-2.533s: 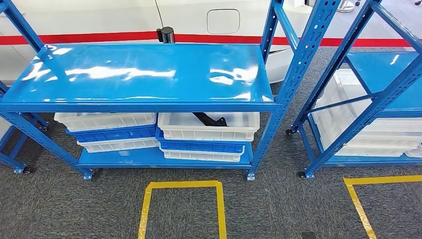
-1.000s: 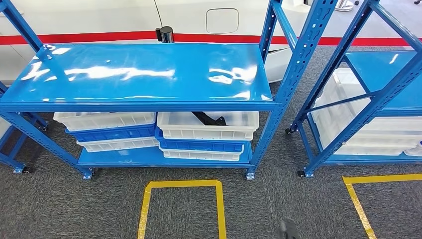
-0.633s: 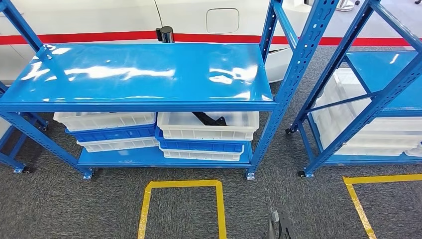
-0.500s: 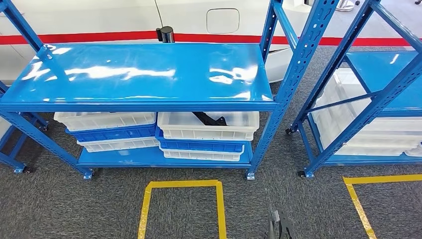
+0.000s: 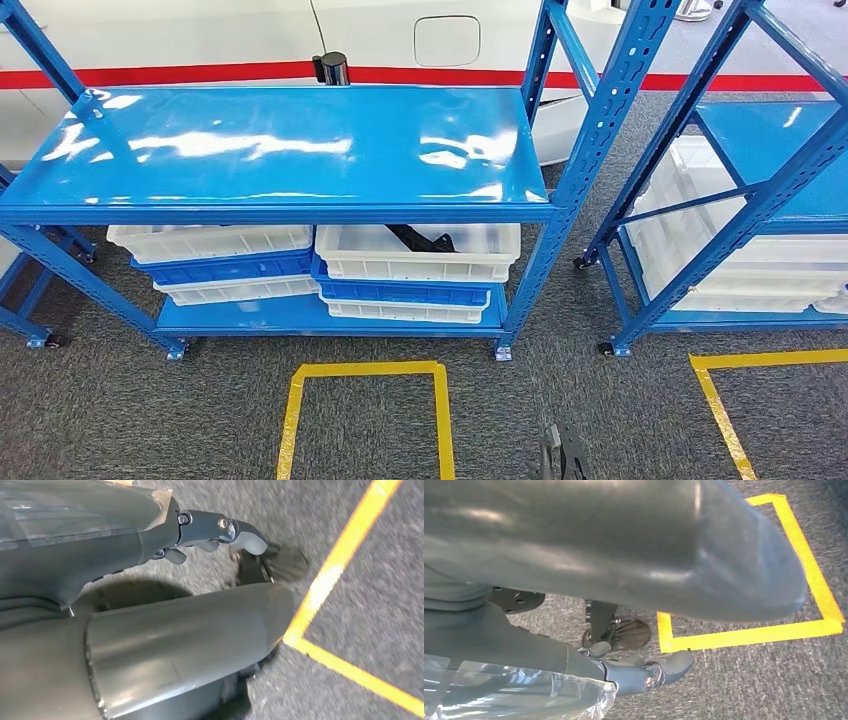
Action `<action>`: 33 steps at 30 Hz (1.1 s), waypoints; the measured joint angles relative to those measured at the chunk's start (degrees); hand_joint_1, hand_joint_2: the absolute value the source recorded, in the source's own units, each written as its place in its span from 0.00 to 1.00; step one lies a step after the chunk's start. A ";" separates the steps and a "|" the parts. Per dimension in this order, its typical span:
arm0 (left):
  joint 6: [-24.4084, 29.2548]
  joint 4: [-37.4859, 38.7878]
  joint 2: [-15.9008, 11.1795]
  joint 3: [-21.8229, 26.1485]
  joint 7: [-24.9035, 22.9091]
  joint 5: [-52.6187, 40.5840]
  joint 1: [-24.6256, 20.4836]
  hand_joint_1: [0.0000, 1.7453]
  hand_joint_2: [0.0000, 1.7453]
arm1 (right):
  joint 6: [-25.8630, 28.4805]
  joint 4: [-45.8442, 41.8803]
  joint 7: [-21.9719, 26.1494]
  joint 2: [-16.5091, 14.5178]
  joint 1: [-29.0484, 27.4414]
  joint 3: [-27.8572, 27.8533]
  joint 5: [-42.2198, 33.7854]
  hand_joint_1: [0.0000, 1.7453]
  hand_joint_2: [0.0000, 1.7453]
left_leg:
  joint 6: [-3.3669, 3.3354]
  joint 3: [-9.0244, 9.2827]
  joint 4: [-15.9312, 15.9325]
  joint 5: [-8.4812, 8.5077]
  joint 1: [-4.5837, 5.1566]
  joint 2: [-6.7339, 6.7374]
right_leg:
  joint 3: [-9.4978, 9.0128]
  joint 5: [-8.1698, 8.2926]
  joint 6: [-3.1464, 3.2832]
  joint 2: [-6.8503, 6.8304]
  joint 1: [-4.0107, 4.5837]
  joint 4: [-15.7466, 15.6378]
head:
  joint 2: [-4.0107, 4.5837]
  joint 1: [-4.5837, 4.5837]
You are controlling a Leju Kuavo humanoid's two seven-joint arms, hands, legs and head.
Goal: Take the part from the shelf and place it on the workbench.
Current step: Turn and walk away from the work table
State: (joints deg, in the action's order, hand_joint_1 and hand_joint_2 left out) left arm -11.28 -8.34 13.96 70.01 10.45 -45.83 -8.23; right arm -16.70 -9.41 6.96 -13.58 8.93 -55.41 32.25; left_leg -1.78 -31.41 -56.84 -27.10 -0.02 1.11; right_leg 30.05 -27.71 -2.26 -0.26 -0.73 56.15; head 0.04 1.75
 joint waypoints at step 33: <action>1.31 2.96 -4.43 1.63 1.20 -1.79 2.27 0.00 0.75 | 2.06 -0.15 7.33 -0.15 -1.81 3.31 2.90 0.00 0.00 | 0.01 -0.05 0.00 0.01 0.00 -0.01 | 0.03 -0.01 0.01 -0.01 0.02 0.00 | 0.00 0.00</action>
State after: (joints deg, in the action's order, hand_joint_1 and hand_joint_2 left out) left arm -9.98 -5.38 9.54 71.65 11.65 -47.62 -5.96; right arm -14.63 -9.56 14.29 -13.74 7.12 -52.10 35.14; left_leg -1.78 -31.45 -56.84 -27.10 -0.02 1.09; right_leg 30.08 -27.72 -2.25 -0.27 -0.71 56.15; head 0.04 1.75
